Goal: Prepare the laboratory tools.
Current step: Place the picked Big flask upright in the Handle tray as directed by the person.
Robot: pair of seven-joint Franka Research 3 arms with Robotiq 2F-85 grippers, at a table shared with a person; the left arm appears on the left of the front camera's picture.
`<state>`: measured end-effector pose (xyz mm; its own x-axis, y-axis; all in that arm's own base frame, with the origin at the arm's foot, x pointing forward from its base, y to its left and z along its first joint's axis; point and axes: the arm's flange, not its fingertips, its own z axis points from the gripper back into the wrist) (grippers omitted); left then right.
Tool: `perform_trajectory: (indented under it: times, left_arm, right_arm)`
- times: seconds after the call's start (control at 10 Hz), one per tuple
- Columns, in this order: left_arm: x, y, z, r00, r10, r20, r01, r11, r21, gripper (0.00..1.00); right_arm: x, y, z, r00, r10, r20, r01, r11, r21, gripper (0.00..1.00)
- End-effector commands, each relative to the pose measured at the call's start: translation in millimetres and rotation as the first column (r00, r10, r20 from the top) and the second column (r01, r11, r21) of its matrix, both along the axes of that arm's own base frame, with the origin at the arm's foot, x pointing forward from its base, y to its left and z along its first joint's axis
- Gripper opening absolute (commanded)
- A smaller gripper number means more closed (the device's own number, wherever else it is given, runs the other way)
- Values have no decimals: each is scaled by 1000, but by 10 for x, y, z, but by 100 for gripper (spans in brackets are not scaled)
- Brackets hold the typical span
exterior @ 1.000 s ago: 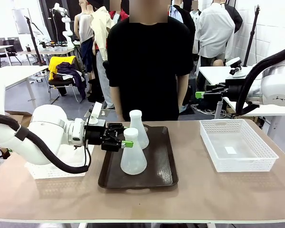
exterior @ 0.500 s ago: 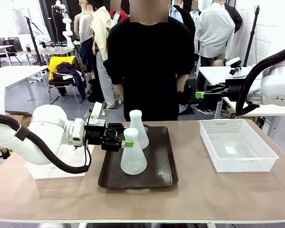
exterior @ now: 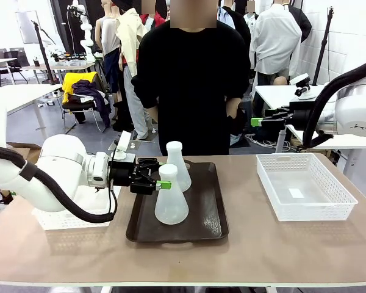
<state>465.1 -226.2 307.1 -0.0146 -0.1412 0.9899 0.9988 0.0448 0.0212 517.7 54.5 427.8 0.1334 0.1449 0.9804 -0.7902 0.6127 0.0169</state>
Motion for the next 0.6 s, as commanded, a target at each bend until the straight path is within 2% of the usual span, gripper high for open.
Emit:
perform_trajectory:
  times: [0.0, 0.5]
  left_arm:
    - [14, -16, -12, 1000, 9, 19, -9, 1000, -13, 100]
    - [14, -16, -12, 1000, 9, 19, -9, 1000, -13, 100]
  right_arm:
    - [-2, 8, 9, 1000, 0, -14, 0, 1000, -4, 100]
    - [-2, 8, 9, 1000, 0, -14, 0, 1000, -4, 100]
